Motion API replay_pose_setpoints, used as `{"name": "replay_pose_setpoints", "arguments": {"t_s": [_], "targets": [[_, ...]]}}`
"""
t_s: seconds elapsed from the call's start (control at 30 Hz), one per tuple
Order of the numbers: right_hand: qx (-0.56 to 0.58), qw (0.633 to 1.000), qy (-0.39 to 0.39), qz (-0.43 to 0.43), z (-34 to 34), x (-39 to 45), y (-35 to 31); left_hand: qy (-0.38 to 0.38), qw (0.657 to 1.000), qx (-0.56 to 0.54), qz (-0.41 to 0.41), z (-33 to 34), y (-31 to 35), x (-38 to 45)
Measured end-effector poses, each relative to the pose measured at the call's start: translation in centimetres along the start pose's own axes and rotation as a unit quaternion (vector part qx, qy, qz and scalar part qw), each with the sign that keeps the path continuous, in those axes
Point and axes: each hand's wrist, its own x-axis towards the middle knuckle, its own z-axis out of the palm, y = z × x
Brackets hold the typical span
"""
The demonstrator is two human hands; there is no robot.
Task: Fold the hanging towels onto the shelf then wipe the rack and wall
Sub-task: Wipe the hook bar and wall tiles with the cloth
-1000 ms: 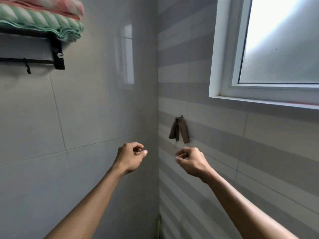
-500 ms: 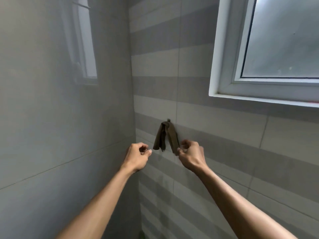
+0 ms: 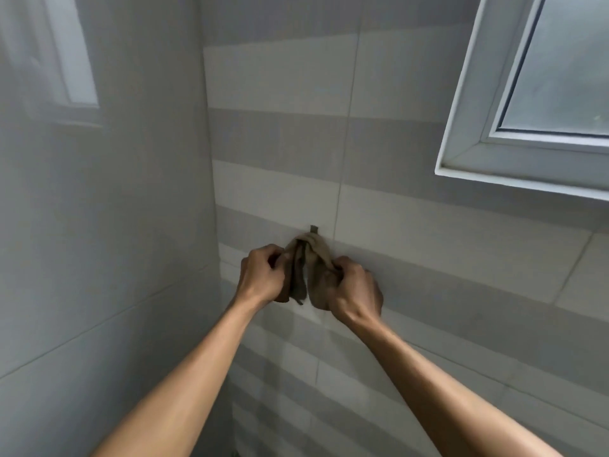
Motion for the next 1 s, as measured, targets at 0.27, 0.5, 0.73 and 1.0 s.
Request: {"name": "replay_pose_setpoints", "arguments": {"t_s": [0.27,0.5,0.73,1.0], "targets": [[0.19,0.98,0.05,0.014,-4.2,0.6,-1.4,0.021,0.998,0.046,0.036,-5.5,0.9,-0.5],[0.213,0.976,0.022,-0.03,-9.6,-0.2,-3.6,0.051,0.986,0.144,0.066,-10.7,4.4,-4.4],[0.266,0.958,-0.097,-0.051,-12.3,-5.3,-5.3,0.051,0.983,0.164,-0.07,-13.7,6.4,-12.6],[0.218,0.918,-0.269,-0.194,-9.6,-20.0,-7.9,0.061,0.939,-0.239,-0.242,-12.4,9.8,-26.2]]}}
